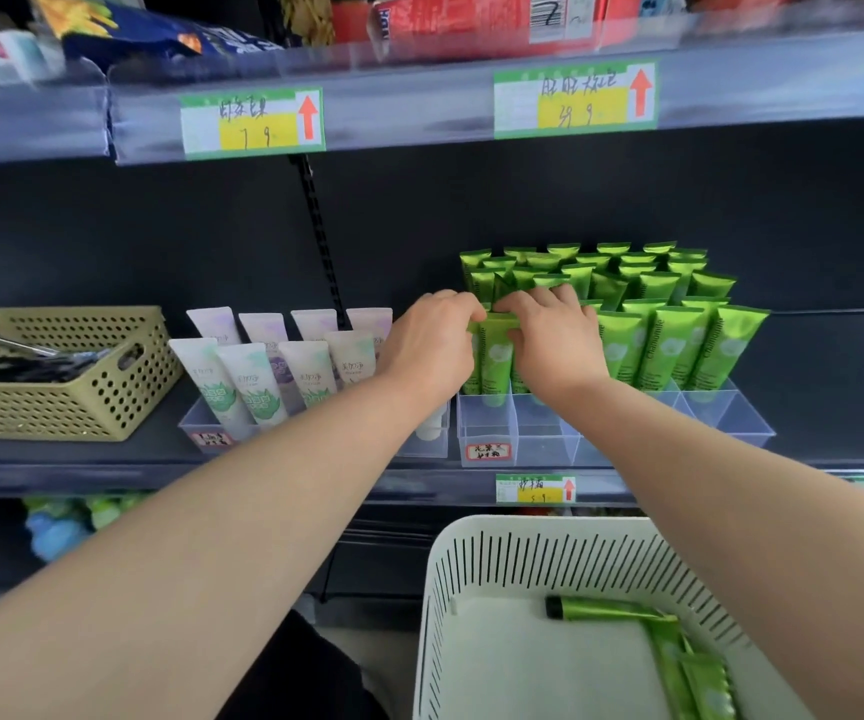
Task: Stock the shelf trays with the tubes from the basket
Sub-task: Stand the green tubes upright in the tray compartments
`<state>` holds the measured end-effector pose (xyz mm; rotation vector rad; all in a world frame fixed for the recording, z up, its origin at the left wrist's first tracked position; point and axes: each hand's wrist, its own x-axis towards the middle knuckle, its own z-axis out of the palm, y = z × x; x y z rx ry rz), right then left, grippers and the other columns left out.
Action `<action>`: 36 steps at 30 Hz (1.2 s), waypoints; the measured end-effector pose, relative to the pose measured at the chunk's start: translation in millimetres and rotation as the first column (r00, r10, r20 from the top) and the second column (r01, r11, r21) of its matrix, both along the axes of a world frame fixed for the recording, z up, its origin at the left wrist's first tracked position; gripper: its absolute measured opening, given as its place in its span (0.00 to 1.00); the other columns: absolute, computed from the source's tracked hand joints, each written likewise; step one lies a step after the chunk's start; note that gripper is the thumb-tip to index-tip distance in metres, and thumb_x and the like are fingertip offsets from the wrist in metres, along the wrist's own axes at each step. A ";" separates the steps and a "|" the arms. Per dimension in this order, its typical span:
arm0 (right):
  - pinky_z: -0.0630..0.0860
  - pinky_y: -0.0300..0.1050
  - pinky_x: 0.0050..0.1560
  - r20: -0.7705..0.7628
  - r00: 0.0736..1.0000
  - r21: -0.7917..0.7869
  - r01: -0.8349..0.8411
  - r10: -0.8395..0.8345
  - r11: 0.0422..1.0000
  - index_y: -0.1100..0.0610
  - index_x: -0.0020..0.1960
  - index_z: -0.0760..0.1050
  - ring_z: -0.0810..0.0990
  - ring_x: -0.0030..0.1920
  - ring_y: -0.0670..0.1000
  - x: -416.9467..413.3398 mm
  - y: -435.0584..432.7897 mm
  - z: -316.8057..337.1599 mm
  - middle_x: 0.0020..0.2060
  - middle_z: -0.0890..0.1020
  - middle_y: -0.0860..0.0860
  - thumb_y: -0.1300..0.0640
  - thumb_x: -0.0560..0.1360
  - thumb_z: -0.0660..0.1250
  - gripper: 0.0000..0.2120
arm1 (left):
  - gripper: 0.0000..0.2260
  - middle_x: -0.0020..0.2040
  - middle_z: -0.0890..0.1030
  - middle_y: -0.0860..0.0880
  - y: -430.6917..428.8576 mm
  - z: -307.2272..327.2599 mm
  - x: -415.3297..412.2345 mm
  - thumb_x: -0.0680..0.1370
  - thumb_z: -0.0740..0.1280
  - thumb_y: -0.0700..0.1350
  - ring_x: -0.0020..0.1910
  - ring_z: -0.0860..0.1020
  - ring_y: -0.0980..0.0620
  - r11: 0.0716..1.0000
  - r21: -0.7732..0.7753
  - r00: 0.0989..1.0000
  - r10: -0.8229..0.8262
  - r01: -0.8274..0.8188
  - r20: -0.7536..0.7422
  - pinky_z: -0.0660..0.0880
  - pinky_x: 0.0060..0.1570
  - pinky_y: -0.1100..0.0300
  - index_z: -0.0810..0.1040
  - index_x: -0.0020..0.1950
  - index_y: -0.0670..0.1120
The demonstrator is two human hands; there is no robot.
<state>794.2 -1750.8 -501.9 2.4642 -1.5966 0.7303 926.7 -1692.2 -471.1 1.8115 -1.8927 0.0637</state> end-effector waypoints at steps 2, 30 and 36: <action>0.65 0.53 0.55 0.018 1.000 -0.023 -0.012 0.012 1.000 0.51 0.66 0.71 0.68 0.61 0.57 -6.6 9.3 -3.0 0.59 0.76 0.52 0.62 0.77 0.61 0.19 | 0.14 0.60 0.77 0.49 5.1 -1.2 -5.1 0.79 0.62 0.36 0.59 0.74 0.48 1.000 0.006 1.000 -0.007 0.007 0.016 0.74 0.55 0.50 0.78 0.62 0.47; 0.67 0.52 0.61 -0.292 0.953 0.479 0.222 -0.085 0.849 0.49 0.66 0.70 0.67 0.64 0.54 -164.1 113.0 -167.1 0.63 0.72 0.50 0.59 0.77 0.61 0.19 | 0.14 0.58 0.79 0.47 52.5 -174.4 -113.0 0.76 0.65 0.37 0.58 0.77 0.44 0.823 0.551 0.961 -0.247 0.140 0.124 0.77 0.53 0.51 0.79 0.60 0.49; 0.69 0.56 0.65 -0.283 0.947 0.734 0.314 -0.149 0.602 0.55 0.69 0.66 0.69 0.65 0.59 -182.2 127.6 -214.7 0.65 0.68 0.56 0.64 0.75 0.60 0.22 | 0.11 0.52 0.81 0.45 47.6 -223.2 -128.9 0.76 0.66 0.37 0.52 0.79 0.44 0.716 0.681 0.940 -0.320 0.156 0.121 0.78 0.52 0.50 0.80 0.56 0.45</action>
